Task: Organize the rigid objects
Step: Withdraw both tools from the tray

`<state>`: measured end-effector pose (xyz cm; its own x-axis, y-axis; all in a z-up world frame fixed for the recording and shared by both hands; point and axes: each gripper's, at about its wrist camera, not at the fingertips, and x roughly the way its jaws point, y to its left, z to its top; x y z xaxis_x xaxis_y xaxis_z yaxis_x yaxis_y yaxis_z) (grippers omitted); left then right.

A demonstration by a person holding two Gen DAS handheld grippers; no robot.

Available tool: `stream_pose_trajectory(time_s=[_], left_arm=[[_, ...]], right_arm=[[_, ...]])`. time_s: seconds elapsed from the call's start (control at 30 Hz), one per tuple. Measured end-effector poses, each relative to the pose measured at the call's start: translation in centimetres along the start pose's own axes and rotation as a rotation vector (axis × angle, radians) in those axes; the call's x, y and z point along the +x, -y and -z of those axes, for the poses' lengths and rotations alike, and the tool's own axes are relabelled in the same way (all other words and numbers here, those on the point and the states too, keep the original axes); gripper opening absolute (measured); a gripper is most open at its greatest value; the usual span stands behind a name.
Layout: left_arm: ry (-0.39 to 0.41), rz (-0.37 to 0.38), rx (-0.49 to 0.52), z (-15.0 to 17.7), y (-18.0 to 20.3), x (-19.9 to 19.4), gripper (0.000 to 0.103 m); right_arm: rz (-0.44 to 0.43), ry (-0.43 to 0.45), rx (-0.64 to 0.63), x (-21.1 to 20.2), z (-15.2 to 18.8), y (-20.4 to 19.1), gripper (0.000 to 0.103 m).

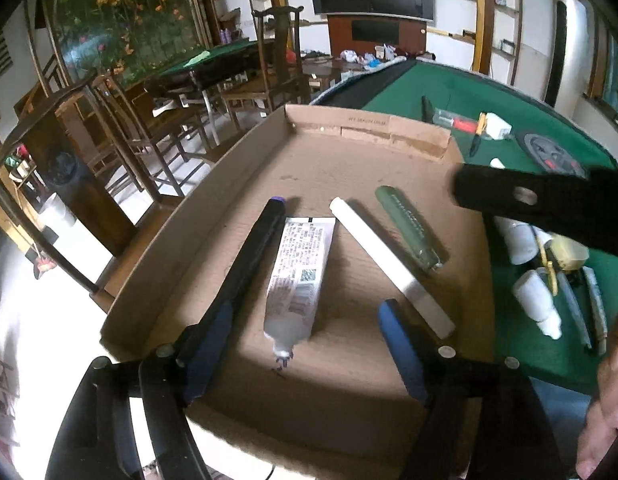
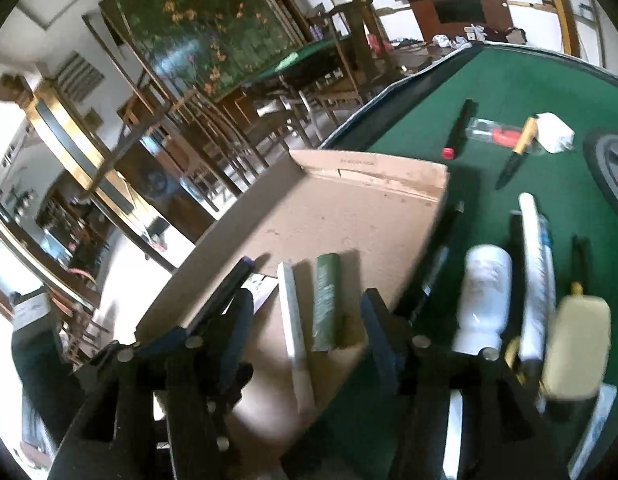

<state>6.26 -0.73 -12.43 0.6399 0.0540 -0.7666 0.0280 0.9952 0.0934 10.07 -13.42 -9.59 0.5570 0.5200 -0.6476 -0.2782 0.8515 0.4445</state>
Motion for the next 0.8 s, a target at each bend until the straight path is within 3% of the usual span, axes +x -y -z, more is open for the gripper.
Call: stream_pose_trajectory(time_s=[0.23, 0.43, 0.8], left_arm=[[0.097, 0.082, -0.074, 1.6, 1.0, -4.5, 0.083], [0.146, 0.173, -0.056, 2.0, 3.3, -7.2, 0.085], [0.096, 0.265, 0.054, 2.9, 8.1, -7.4, 0.087]], right_arm=[[-0.026, 0.078, 0.065, -6.2, 4.0, 3.4, 0.062], [0.005, 0.125, 0.138, -10.4, 6.8, 6.9, 0.064], [0.079, 0.156, 0.228, -15.0, 10.4, 11.2, 0.064]])
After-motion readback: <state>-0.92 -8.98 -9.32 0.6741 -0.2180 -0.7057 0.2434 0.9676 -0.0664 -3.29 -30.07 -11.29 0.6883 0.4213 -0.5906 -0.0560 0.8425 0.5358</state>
